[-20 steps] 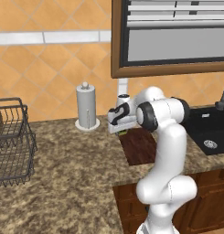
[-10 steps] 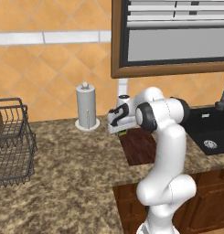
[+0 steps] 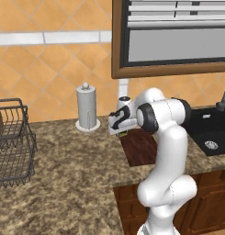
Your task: Pick up the sponge from the counter and clean the cutting board by briefly scrubbing or pressing down on the cutting board. Once finished, release the sponge.
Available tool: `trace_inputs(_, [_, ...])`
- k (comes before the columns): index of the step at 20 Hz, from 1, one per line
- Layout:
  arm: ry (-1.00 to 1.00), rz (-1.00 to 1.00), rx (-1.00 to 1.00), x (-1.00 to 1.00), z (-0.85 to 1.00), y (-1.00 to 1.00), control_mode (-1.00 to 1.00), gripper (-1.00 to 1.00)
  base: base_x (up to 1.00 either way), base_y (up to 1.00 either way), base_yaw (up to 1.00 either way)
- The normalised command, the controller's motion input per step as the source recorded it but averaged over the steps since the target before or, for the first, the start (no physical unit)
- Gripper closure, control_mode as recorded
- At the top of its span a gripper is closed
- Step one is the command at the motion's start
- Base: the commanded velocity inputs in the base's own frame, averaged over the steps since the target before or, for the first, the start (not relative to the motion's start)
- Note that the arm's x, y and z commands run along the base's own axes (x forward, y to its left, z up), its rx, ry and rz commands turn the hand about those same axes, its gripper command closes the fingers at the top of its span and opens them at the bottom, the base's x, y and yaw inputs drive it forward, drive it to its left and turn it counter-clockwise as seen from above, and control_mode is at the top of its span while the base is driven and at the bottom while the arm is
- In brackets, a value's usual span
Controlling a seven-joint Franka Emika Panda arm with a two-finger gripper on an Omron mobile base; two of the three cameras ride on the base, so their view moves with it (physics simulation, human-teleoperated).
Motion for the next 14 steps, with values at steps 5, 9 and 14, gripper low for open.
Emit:
trace_inputs(5, [-0.18,0.00,0.00,-0.45,-0.41,-0.06,-1.00,1.00,0.00,0.00,0.00])
trace_inputs(9, [-0.13,0.00,0.00,-0.75,-0.22,-0.01,-1.00,1.00,0.00,0.00,0.00])
trace_inputs(14, [-0.08,0.00,0.00,-0.65,-0.06,0.00,-1.00,1.00,0.00,0.00,0.00])
